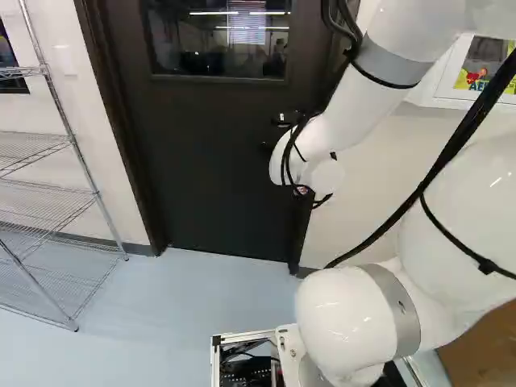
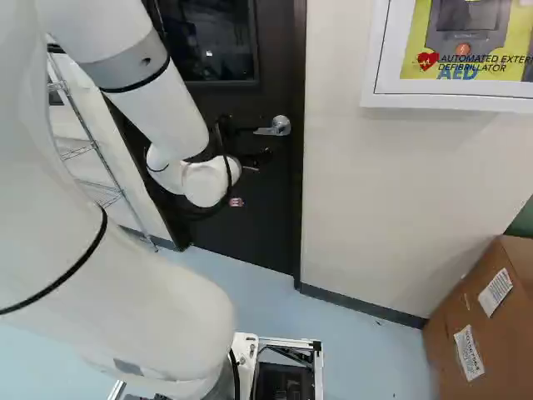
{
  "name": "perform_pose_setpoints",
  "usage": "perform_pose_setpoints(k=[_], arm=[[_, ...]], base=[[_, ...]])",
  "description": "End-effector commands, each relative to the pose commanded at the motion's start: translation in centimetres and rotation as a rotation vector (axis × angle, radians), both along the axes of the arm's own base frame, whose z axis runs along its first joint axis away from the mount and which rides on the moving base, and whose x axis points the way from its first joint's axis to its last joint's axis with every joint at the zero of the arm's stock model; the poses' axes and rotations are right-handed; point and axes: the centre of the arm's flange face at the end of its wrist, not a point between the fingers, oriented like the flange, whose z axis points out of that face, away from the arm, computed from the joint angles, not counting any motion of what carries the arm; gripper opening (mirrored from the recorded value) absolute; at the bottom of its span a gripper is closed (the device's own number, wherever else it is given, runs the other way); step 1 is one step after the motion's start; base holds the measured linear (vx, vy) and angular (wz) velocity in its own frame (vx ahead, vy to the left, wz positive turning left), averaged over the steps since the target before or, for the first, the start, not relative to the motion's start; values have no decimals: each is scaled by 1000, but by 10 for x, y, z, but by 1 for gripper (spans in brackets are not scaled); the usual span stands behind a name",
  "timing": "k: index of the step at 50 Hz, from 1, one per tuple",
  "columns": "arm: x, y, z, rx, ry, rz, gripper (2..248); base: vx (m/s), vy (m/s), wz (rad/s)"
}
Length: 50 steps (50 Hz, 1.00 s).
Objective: Open the door and move inside
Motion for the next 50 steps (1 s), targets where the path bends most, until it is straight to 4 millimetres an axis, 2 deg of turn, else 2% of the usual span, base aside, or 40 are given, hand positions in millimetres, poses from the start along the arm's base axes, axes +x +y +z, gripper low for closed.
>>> perform_pose_setpoints(k=[50], arm=[[45, 0, 53, 0, -115, 0, 247]], base=[[0, 0, 0]])
